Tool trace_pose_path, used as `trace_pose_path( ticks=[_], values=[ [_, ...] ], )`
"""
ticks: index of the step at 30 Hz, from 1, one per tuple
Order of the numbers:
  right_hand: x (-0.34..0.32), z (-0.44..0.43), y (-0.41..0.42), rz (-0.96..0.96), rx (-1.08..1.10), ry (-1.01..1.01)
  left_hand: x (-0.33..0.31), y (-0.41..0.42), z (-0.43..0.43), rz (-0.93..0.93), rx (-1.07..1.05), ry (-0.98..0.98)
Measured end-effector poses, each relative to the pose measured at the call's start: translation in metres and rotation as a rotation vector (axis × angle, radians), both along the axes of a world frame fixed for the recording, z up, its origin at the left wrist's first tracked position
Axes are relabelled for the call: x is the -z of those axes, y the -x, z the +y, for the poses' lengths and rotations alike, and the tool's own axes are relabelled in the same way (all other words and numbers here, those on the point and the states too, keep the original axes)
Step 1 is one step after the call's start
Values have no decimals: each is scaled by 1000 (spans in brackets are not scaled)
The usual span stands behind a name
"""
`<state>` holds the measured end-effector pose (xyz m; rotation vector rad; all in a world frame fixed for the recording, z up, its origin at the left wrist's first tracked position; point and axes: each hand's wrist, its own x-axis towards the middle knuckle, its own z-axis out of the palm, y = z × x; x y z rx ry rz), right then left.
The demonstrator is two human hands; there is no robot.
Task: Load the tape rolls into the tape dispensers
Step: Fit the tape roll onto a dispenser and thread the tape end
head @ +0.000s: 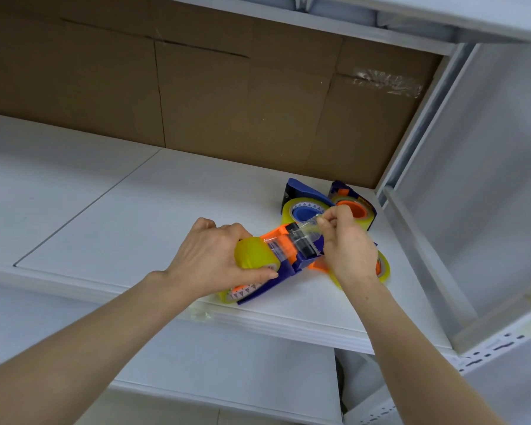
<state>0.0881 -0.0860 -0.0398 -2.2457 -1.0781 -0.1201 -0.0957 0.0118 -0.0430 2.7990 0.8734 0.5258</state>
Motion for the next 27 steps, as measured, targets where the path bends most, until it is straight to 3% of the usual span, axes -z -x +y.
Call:
trace_pose_path(
  ticks=[2,6,9,11,15,20,23,27],
  values=[
    [-4,1,-5,250,-54,-116,2,1,1,-4,-2,7],
    [-22,-3,-17,962,-103,-256,4,1,-1,-15,-13,-9],
    [-34,-5,-23,1099,-127,-187,5,1,-1,-33,-11,-25],
    [-41,-3,-24,1037,-123,-72,6,0,-2,-46,3,-25],
    [-42,1,-21,591,-108,177,6,-2,-5,-43,31,-34],
    [-20,2,-10,293,-182,-88,4,-3,-4,-38,11,-28],
    [-8,4,-6,248,-163,-178,3,-5,-5,-17,2,-5],
    [1,4,-12,401,-174,-180,1,-4,-6,-4,-23,49]
  ],
)
